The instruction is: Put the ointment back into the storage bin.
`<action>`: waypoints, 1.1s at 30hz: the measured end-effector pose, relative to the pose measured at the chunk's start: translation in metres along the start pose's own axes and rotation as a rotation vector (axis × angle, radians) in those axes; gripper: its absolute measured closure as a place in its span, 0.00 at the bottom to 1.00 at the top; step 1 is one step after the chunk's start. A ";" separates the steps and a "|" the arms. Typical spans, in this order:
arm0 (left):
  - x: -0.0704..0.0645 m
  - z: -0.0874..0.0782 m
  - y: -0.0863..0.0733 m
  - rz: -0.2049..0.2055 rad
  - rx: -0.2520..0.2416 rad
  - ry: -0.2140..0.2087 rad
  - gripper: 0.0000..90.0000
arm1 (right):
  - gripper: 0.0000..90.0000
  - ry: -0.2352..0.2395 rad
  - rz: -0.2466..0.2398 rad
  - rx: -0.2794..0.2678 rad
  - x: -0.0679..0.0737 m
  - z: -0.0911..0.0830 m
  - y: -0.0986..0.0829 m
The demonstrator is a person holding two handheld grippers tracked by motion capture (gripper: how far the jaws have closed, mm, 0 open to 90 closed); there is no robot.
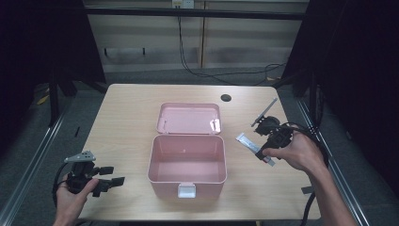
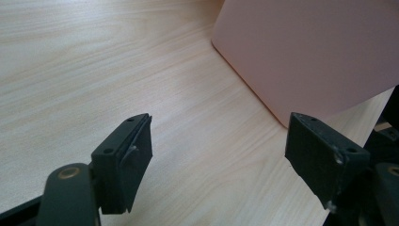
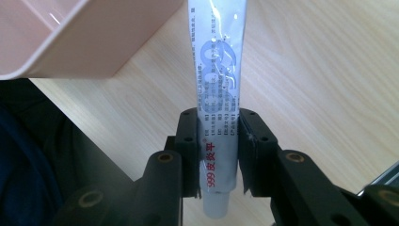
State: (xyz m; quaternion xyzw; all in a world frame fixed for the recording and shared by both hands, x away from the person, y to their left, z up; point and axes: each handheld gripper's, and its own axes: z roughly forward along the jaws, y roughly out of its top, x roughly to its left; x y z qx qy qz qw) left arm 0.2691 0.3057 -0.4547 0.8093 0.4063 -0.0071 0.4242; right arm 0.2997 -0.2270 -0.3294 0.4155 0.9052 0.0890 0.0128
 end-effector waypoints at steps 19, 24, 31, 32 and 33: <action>-0.001 0.000 0.000 0.002 -0.003 -0.004 0.26 | 0.79 0.002 -0.175 -0.039 0.033 -0.030 0.027; -0.001 -0.001 0.000 0.002 -0.007 -0.009 0.26 | 0.79 0.016 -0.215 -0.037 0.046 -0.032 0.039; -0.001 -0.001 0.000 0.001 -0.011 -0.007 0.26 | 0.79 0.027 -0.284 -0.021 0.063 -0.032 0.056; -0.001 -0.001 0.000 0.003 -0.011 -0.006 0.26 | 0.79 0.031 -0.305 -0.013 0.068 -0.031 0.060; -0.001 -0.001 0.000 0.005 -0.010 -0.007 0.26 | 0.79 0.031 -0.305 -0.013 0.068 -0.031 0.060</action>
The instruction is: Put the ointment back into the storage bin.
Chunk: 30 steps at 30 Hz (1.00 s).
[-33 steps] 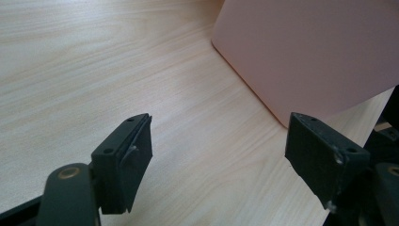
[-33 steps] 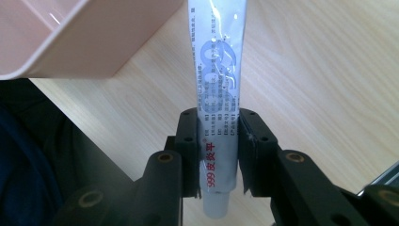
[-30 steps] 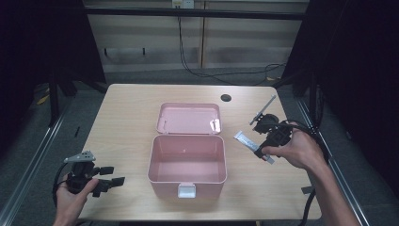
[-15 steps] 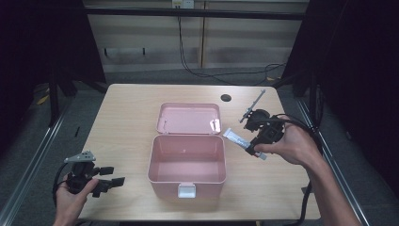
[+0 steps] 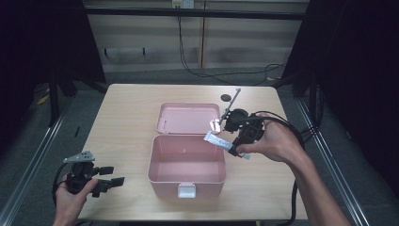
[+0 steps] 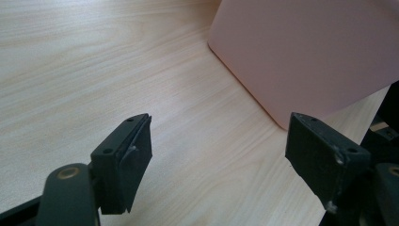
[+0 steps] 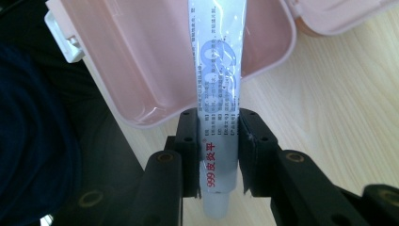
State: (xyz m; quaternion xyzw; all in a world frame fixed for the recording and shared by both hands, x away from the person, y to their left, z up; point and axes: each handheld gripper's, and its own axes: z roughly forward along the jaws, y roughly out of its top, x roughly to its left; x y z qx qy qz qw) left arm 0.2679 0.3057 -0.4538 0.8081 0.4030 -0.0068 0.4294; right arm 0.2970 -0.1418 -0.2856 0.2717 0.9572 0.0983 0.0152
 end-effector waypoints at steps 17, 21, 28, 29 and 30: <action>0.000 0.000 0.000 0.001 0.003 -0.001 0.26 | 0.79 0.050 -0.154 0.044 0.022 0.028 0.034; 0.000 0.000 0.000 0.000 0.002 -0.002 0.26 | 0.79 0.075 -0.187 0.064 0.028 0.039 0.042; 0.000 0.000 0.000 0.001 0.003 -0.002 0.26 | 0.79 0.099 -0.243 0.088 0.036 0.054 0.053; 0.000 0.000 0.000 0.003 0.005 -0.003 0.26 | 0.79 0.103 -0.242 0.086 0.037 0.057 0.055; 0.000 0.000 0.000 0.003 0.005 -0.003 0.26 | 0.79 0.103 -0.242 0.086 0.037 0.057 0.055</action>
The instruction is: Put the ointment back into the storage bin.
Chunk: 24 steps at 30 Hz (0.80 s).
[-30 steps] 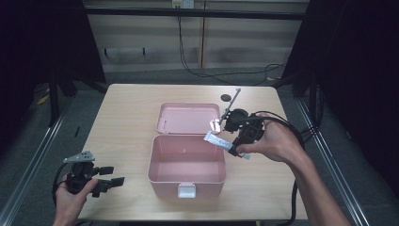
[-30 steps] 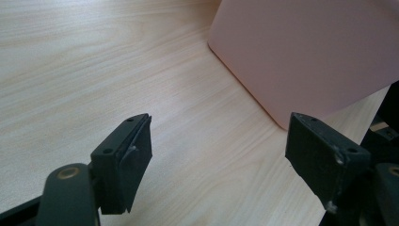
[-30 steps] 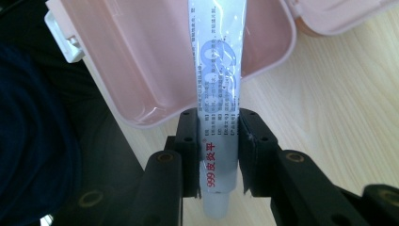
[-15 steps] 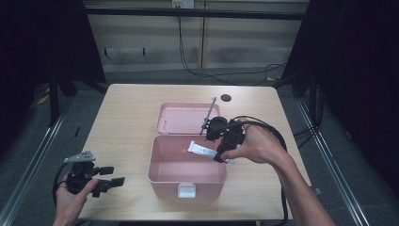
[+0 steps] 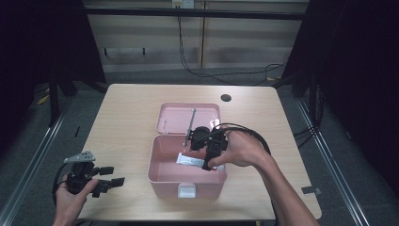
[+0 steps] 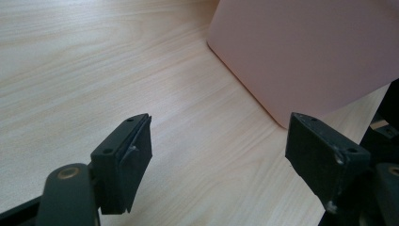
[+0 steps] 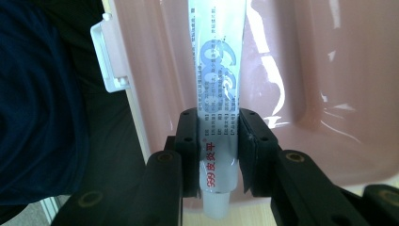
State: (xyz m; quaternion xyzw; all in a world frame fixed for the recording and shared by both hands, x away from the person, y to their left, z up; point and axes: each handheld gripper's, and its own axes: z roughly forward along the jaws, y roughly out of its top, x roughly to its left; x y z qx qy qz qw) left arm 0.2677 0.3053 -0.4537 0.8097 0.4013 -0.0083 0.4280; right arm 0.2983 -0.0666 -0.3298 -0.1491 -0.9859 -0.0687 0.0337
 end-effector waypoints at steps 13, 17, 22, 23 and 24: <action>0.000 0.001 0.000 -0.001 0.003 0.002 0.26 | 0.79 0.034 -0.023 0.033 -0.002 0.022 0.014; 0.000 0.000 0.000 -0.002 0.003 0.002 0.26 | 0.79 0.047 -0.039 0.043 -0.001 0.029 0.019; 0.000 0.001 0.000 -0.001 0.004 0.001 0.26 | 0.79 0.063 -0.049 0.042 -0.002 0.038 0.025; 0.000 0.001 0.000 -0.001 0.003 0.000 0.26 | 0.79 0.067 -0.052 0.046 -0.003 0.040 0.026; 0.000 0.001 0.000 -0.002 0.004 -0.001 0.26 | 0.79 0.071 -0.047 0.045 -0.003 0.042 0.026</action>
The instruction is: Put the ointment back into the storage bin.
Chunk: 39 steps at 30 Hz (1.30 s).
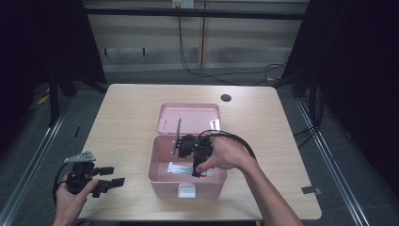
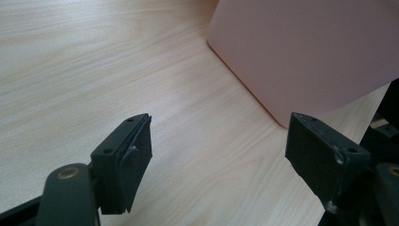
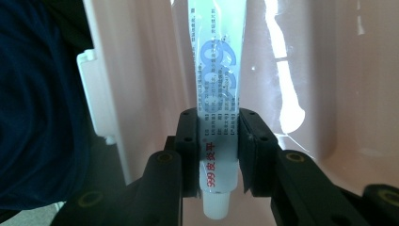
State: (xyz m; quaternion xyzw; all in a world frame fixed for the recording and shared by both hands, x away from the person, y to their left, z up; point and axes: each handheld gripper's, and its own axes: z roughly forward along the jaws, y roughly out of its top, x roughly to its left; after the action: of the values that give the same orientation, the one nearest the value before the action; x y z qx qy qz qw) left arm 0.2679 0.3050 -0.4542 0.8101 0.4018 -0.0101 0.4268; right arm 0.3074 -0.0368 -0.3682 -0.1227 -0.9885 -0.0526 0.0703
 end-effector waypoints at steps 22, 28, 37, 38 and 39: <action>0.000 -0.001 0.000 0.006 -0.001 -0.002 0.26 | 0.79 0.048 -0.076 0.011 -0.006 0.027 0.011; 0.000 -0.001 0.000 0.006 -0.001 -0.001 0.26 | 0.79 0.063 -0.083 0.017 -0.007 0.031 0.012; 0.000 -0.001 0.000 -0.001 -0.003 0.000 0.26 | 0.79 0.086 -0.093 0.042 -0.009 0.042 0.014; 0.000 0.000 0.000 -0.002 -0.004 0.000 0.26 | 0.79 0.086 -0.093 0.042 -0.009 0.042 0.014; 0.000 -0.001 0.000 -0.001 -0.003 0.000 0.26 | 0.79 0.086 -0.098 0.037 -0.009 0.043 0.015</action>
State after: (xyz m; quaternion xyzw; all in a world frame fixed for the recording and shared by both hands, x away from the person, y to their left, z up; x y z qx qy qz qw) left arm 0.2675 0.3053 -0.4539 0.8094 0.4020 -0.0098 0.4279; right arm 0.3139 -0.0195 -0.4111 -0.0707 -0.9903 -0.0427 0.1121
